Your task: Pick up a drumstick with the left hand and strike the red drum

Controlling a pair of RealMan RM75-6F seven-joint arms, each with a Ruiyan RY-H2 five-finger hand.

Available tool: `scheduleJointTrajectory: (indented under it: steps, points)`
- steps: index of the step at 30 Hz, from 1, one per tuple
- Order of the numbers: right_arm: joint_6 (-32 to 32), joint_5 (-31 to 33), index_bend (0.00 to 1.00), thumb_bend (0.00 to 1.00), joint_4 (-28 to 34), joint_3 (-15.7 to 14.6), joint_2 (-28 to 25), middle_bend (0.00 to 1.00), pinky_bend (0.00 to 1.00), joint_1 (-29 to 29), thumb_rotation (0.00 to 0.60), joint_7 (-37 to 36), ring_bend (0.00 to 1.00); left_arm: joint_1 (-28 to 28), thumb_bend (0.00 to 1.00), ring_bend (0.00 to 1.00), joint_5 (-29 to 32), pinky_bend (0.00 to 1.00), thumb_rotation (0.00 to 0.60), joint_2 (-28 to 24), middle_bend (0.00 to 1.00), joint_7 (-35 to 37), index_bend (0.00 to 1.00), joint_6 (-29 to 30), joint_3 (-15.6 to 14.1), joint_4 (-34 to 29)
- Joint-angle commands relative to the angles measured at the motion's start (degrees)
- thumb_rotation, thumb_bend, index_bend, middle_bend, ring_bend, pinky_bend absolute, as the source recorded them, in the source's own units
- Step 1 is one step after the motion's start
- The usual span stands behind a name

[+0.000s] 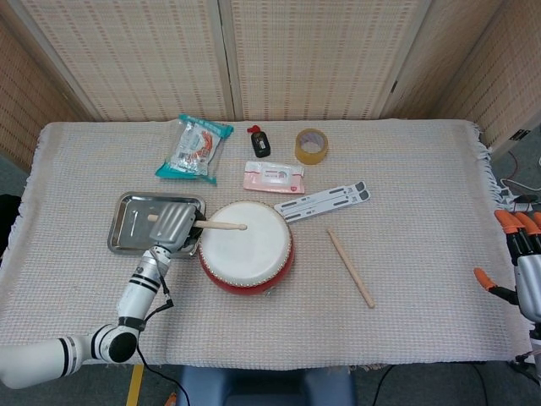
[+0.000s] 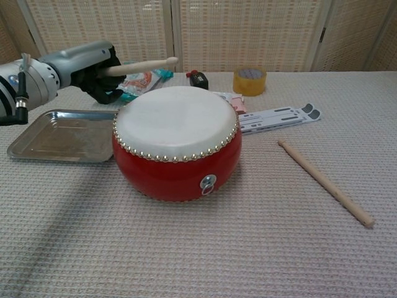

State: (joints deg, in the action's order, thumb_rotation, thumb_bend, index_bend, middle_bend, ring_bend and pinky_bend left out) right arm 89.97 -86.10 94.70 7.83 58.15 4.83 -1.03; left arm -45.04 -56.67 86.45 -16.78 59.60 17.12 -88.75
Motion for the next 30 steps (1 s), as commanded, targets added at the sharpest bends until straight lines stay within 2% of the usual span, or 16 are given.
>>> scheduleJointTrajectory:
  steps: [1,3,6,8,11,15,18,24,30]
  points:
    - [-0.1,0.05,0.0,0.19,-0.04,-0.01,0.02,0.11,0.02,0.02,0.6,-0.03,0.0,-0.93,0.71,0.98,-2.57,1.0,0.6,1.13,1.0,-8.94,0.98,2.43,-1.81,3.27]
    - [-0.52,0.21,0.0,0.19,-0.21,-0.11,0.11,0.11,0.02,0.11,0.6,-0.21,0.0,-2.65,0.71,0.98,-6.19,1.0,0.6,3.1,1.0,-17.25,0.98,2.43,-6.04,8.65]
    - [-0.73,0.23,0.0,0.19,-0.49,-0.19,0.21,0.11,0.02,0.14,0.6,-0.52,0.0,-3.44,0.71,0.97,-7.33,1.0,0.6,4.68,1.0,-24.14,0.98,3.45,-7.91,12.01]
    - [-0.76,0.25,0.0,0.19,-0.65,-0.26,0.26,0.11,0.02,0.08,0.6,-0.75,0.0,-3.46,0.71,0.97,-7.43,1.0,0.6,5.15,1.0,-26.46,0.98,4.33,-8.11,12.61]
    - [-0.73,0.27,0.0,0.19,-0.92,-0.3,0.36,0.11,0.02,0.02,0.6,-1.1,0.0,-2.42,0.71,0.97,-5.21,1.0,0.6,4.98,1.0,-22.66,0.98,4.66,-5.92,10.04]
    - [-0.47,0.16,0.0,0.19,-1.15,-0.34,0.47,0.11,0.02,-0.13,0.6,-1.43,0.0,0.08,0.71,0.97,0.33,1.0,0.6,2.59,1.0,-7.73,0.98,2.41,0.31,1.98]
    - [-0.39,0.19,0.0,0.19,-1.25,-0.33,0.53,0.11,0.02,-0.2,0.6,-1.58,0.0,1.0,0.71,0.97,0.06,1.0,0.6,1.31,1.0,-1.06,0.98,1.92,2.41,0.11]
    - [-0.51,0.22,0.0,0.19,-1.31,-0.34,0.63,0.11,0.02,-0.17,0.6,-1.51,0.0,-0.18,0.71,0.97,-1.2,1.0,0.6,0.94,1.0,-3.48,0.98,-0.79,-0.55,2.46]
    - [-0.8,0.42,0.0,0.19,-1.29,-0.32,0.57,0.11,0.02,-0.1,0.6,-1.4,0.0,-2.15,0.71,0.97,-6.26,1.0,0.6,4.54,1.0,-13.59,0.98,0.94,-5.89,10.46]
